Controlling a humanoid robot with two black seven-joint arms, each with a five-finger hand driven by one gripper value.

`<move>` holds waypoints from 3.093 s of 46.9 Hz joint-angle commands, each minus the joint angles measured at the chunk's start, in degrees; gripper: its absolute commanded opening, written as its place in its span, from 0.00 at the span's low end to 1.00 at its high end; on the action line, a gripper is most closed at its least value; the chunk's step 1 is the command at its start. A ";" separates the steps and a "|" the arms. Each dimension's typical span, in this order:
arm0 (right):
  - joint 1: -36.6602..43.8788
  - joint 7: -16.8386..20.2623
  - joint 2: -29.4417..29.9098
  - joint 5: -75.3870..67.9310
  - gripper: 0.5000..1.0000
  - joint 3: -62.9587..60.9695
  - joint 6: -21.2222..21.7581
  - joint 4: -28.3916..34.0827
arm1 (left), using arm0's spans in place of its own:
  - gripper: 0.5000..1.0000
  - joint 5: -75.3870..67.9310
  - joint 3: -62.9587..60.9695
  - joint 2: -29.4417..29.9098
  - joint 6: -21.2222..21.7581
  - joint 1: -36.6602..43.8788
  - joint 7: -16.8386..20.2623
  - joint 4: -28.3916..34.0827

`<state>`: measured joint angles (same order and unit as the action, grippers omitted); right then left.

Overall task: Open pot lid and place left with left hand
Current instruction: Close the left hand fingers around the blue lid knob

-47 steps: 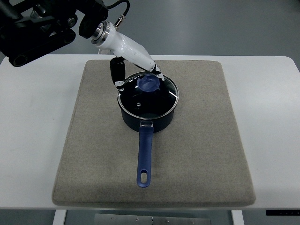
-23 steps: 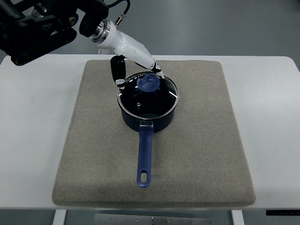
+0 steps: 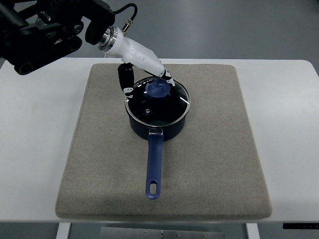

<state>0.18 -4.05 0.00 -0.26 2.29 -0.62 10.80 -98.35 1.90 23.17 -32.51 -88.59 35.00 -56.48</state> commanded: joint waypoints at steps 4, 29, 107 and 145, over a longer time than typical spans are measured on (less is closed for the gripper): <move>0.00 0.00 0.00 0.00 0.83 0.00 0.00 0.01 | 0.98 -0.09 -0.05 -0.41 0.08 0.35 0.00 0.23; 0.00 0.00 0.00 0.00 0.83 0.00 0.00 0.01 | 0.88 -0.71 -0.14 -0.85 2.02 0.44 0.00 0.50; 0.00 0.00 0.00 0.00 0.83 0.00 0.00 0.01 | 0.03 -0.79 -0.14 -2.95 9.40 1.93 0.00 3.66; 0.00 0.00 0.00 0.00 0.83 0.00 0.00 0.01 | 0.00 -0.79 -0.93 -4.54 9.31 2.63 0.00 5.51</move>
<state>0.17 -4.04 0.00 -0.26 2.29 -0.62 10.77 -99.15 0.94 18.73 -23.17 -85.93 35.01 -50.96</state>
